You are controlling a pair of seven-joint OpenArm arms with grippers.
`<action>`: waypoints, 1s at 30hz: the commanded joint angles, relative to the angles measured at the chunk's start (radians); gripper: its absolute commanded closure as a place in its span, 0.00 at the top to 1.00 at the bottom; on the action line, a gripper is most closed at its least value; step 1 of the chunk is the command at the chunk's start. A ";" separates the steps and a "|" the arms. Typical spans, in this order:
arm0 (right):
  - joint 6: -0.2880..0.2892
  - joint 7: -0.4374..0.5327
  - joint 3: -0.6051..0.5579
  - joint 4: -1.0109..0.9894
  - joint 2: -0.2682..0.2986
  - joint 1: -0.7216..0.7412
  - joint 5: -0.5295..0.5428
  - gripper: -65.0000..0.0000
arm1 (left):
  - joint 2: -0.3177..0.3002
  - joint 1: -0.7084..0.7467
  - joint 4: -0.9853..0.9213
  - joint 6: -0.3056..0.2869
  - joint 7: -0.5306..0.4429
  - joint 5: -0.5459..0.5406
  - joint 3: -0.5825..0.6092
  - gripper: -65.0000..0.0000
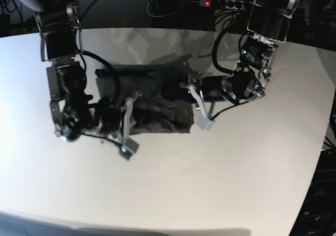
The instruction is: Fold the T-shirt properly
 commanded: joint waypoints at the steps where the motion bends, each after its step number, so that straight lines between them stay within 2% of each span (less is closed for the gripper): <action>1: 0.003 0.011 0.006 0.044 0.007 0.025 0.013 0.00 | 0.005 -0.018 0.015 -0.013 -0.011 -0.015 -0.002 0.03; 12: 0.003 0.026 0.003 0.090 0.071 0.039 0.013 0.00 | 0.011 -0.016 0.015 -0.013 -0.011 0.019 -0.002 0.03; 20: 0.003 0.095 -0.004 0.081 0.121 0.053 0.012 0.00 | 0.010 -0.004 0.015 -0.013 -0.011 0.019 -0.002 0.03; 30: 0.003 0.219 -0.020 -0.087 0.144 0.050 0.012 0.00 | 0.005 -0.002 0.015 -0.013 -0.011 0.019 -0.002 0.03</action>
